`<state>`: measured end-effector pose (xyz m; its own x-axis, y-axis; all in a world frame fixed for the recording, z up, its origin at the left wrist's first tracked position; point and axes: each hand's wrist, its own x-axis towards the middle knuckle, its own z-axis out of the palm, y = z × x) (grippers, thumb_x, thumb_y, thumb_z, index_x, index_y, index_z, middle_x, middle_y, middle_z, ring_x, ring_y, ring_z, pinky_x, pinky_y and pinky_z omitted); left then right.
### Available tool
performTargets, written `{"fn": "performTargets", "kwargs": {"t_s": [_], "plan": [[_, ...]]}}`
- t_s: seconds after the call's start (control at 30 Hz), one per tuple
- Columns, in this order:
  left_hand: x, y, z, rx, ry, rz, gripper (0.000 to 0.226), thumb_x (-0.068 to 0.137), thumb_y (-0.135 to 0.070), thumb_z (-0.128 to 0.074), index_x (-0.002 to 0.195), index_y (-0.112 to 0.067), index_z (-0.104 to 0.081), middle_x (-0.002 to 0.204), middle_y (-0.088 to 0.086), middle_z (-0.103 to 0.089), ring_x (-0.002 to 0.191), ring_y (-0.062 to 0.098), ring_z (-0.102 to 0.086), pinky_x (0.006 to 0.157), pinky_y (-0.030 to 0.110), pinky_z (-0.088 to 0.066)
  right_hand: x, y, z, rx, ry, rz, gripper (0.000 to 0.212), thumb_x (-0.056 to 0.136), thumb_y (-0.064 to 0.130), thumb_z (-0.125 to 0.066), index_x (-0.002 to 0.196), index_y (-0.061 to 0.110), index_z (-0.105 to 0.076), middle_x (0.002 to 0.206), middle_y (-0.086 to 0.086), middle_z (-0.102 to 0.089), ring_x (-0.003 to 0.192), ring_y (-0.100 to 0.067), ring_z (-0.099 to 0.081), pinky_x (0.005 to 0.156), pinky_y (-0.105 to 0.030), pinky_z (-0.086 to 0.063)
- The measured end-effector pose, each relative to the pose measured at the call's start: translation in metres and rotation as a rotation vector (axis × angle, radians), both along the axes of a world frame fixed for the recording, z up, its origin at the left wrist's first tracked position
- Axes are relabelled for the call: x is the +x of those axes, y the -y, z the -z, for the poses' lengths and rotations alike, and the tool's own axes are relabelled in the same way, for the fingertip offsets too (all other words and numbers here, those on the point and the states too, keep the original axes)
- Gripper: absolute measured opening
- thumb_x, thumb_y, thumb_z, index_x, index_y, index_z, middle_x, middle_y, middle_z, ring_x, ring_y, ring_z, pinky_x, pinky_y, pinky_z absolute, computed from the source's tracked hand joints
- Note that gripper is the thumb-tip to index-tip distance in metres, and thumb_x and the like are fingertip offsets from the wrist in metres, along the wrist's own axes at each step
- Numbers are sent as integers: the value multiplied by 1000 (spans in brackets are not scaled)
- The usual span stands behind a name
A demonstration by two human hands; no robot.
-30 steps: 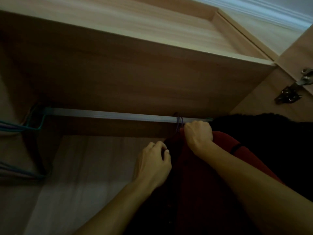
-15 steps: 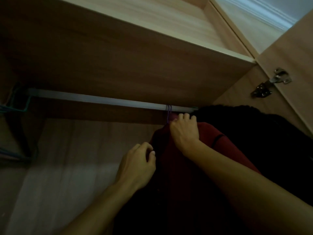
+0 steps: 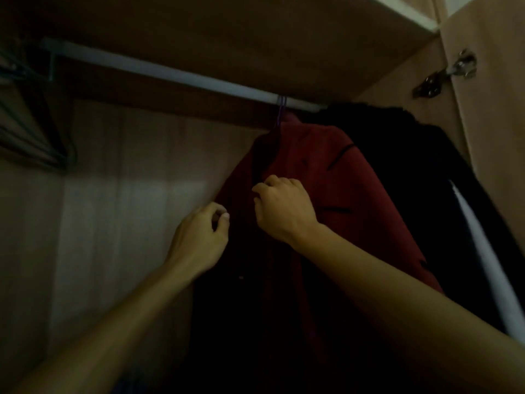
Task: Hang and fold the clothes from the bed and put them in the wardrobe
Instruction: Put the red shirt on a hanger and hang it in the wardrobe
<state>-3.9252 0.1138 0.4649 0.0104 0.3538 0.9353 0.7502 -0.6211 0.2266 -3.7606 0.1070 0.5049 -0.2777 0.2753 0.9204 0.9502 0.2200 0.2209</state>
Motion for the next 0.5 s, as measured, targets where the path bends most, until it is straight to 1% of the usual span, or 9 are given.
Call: {"fn": "performTargets", "kwargs": {"t_s": [0.1, 0.23, 0.4, 0.5], "plan": [[-7, 19, 23, -38, 1, -37, 21, 95, -24, -47, 108, -16, -62, 109, 2, -63, 93, 17, -58, 80, 27, -44, 2, 11, 26, -47, -2, -69, 34, 94, 30, -43, 120, 18, -61, 116, -6, -62, 102, -22, -59, 95, -40, -43], [-9, 51, 51, -69, 10, -80, 21, 94, -22, -48, 108, -15, -62, 109, 4, -63, 98, 20, -59, 85, 30, -46, 6, 33, 54, -88, -25, -179, 36, 94, 30, -46, 125, 17, -59, 120, -6, -62, 103, -22, -60, 94, -38, -45], [7, 103, 90, -86, -29, -122, 26, 96, -25, -46, 115, -15, -60, 113, 4, -61, 100, 17, -57, 85, 28, -43, 19, 75, 93, -153, -94, -353, 34, 95, 24, -48, 125, 15, -59, 121, -5, -61, 98, -21, -63, 82, -34, -54], [28, 141, 124, -122, -4, -111, 29, 97, -29, -43, 119, -16, -58, 116, 1, -60, 102, 13, -55, 84, 24, -41, 36, 109, 125, -167, -156, -458, 33, 95, 24, -50, 125, 15, -60, 121, -3, -61, 99, -18, -63, 82, -31, -53]]}}
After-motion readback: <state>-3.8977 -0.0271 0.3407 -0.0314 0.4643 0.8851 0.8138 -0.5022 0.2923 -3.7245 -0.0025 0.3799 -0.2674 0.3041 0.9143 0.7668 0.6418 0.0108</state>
